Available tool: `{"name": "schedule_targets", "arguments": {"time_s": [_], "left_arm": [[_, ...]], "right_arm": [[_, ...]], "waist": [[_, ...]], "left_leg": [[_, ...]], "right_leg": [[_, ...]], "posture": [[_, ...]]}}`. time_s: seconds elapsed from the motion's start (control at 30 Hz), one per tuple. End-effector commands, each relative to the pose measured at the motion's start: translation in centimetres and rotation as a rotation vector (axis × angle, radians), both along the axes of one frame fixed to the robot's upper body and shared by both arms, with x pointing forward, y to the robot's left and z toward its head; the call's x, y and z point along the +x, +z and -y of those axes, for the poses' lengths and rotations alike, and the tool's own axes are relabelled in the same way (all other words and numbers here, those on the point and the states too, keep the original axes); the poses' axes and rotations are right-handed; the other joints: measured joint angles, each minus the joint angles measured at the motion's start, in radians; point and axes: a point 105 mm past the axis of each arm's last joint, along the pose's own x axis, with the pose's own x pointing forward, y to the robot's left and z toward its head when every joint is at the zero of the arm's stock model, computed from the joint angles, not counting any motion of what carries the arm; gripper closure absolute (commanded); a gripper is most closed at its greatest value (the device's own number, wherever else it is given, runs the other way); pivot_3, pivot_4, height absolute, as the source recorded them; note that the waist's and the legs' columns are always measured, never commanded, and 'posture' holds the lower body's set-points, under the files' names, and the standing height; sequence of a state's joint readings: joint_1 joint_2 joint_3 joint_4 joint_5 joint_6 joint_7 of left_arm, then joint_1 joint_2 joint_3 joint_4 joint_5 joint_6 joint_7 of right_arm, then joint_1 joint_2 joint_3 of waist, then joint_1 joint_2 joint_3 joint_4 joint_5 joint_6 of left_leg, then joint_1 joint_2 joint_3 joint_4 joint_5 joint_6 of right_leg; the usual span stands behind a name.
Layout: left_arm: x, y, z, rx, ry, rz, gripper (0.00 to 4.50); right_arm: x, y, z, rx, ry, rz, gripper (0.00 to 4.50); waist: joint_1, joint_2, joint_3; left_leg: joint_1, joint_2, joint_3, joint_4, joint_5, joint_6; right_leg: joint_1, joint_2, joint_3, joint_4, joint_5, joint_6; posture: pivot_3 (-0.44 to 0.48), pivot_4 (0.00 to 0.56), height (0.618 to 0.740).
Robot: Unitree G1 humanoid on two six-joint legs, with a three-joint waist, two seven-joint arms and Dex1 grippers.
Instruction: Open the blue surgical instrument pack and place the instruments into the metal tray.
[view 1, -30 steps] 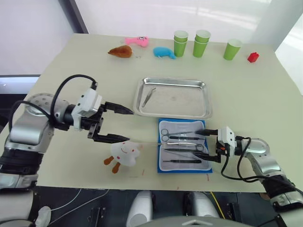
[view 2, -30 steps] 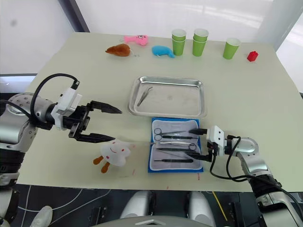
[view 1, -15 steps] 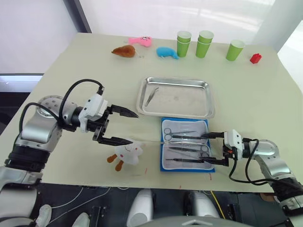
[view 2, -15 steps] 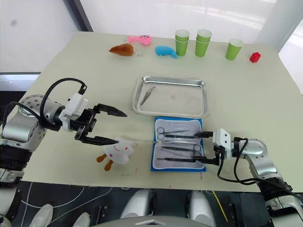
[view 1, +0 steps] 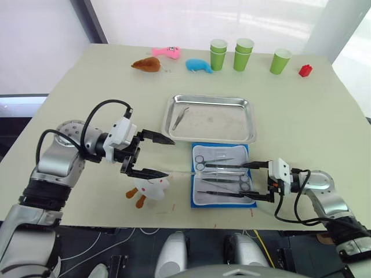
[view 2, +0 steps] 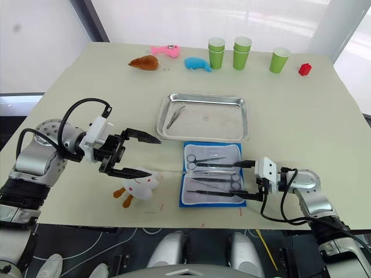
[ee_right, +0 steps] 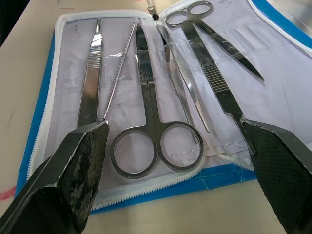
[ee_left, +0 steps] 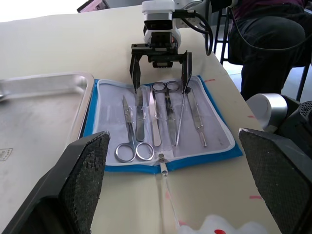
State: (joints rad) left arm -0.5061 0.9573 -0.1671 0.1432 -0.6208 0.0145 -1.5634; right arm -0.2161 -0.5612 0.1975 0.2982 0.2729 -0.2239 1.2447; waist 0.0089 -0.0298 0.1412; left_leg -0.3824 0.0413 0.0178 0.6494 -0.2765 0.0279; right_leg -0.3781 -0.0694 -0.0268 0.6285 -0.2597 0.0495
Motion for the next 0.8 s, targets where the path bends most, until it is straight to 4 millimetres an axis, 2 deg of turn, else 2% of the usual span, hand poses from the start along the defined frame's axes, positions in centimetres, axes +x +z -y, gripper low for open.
{"name": "schedule_targets", "arguments": {"time_s": [0.03,0.43,0.8], "left_arm": [[-0.3,0.7,-0.2,0.018,-0.047,0.026,0.03],[0.0,0.4,0.1,0.031,-0.054,0.028,0.03],[1.4,-0.3,1.3,0.034,-0.049,0.042,0.03]], "right_arm": [[-2.8,-5.5,-0.1,-0.149,0.046,-0.199,0.00],[-1.9,-5.1,-1.1,-0.133,0.065,-0.173,0.00],[-1.2,-4.7,-2.2,-0.118,0.090,-0.160,0.00]], "waist": [[-0.002,0.000,0.000],[-0.023,0.000,0.000],[-0.026,-0.002,-0.001]], "left_leg": [[0.000,0.000,0.000,0.000,0.000,0.000],[0.004,0.000,0.001,0.002,0.000,0.000],[0.007,0.005,0.002,0.003,0.001,0.000]], "right_leg": [[0.000,0.000,0.000,0.000,0.000,0.000],[0.000,0.000,0.002,0.011,-0.002,-0.003],[-0.001,0.007,0.005,0.014,-0.001,-0.005]], "posture": [[0.000,0.150,0.740],[0.000,0.150,0.740],[0.000,0.150,0.740]]}}
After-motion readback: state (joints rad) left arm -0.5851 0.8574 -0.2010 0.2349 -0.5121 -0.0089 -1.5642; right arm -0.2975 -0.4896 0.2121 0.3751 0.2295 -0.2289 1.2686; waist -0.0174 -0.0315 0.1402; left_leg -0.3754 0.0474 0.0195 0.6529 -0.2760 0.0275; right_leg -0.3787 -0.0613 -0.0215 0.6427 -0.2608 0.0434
